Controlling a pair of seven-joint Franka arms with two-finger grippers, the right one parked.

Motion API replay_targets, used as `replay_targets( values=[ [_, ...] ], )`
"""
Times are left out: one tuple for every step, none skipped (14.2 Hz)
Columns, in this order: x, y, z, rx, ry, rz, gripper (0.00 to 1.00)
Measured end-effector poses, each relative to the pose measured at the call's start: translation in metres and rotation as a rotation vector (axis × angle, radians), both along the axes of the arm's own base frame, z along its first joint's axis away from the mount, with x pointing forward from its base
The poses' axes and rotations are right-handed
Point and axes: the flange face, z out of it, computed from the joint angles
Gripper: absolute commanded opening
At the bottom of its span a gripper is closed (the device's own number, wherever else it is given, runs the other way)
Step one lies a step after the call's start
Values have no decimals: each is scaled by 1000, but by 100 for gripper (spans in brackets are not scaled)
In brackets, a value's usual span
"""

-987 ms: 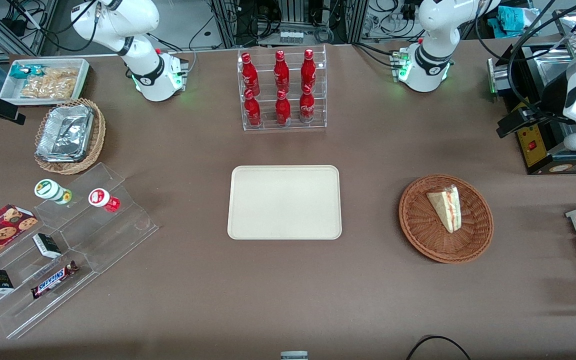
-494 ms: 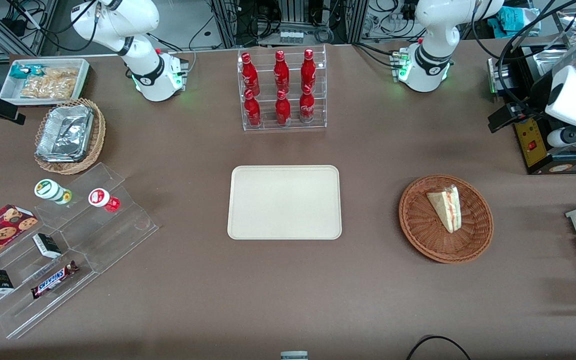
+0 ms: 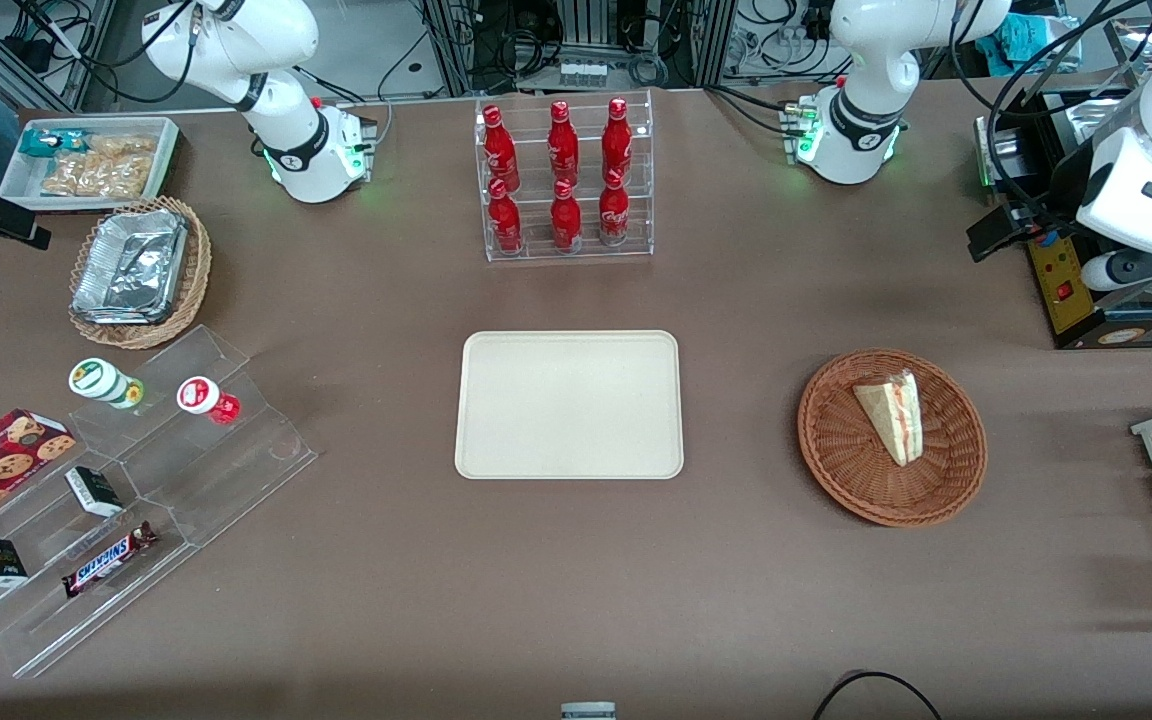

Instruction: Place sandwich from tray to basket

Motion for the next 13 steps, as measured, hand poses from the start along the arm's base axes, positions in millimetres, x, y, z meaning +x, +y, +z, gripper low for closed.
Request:
replay_targets(
  values=[
    [0,0,0,0,0,0,100],
    [0,0,0,0,0,0,100],
    [0,0,0,0,0,0,100],
    [0,0,0,0,0,0,100],
    [0,0,0,0,0,-1,100],
    [0,-1,0,0,0,-2,100],
    [0,-3,0,0,0,-6,100],
    [-1,-5,0,0,0,-10,100],
    [-1,-7,0,0,0,-14,100],
    [-1,-9,0,0,1,-18,100],
    [-1,-11,0,0,1,-21,100],
    [-1,-11,0,-1,1,-22,100],
    [-1,-11,0,-2,1,-22,100]
  ],
)
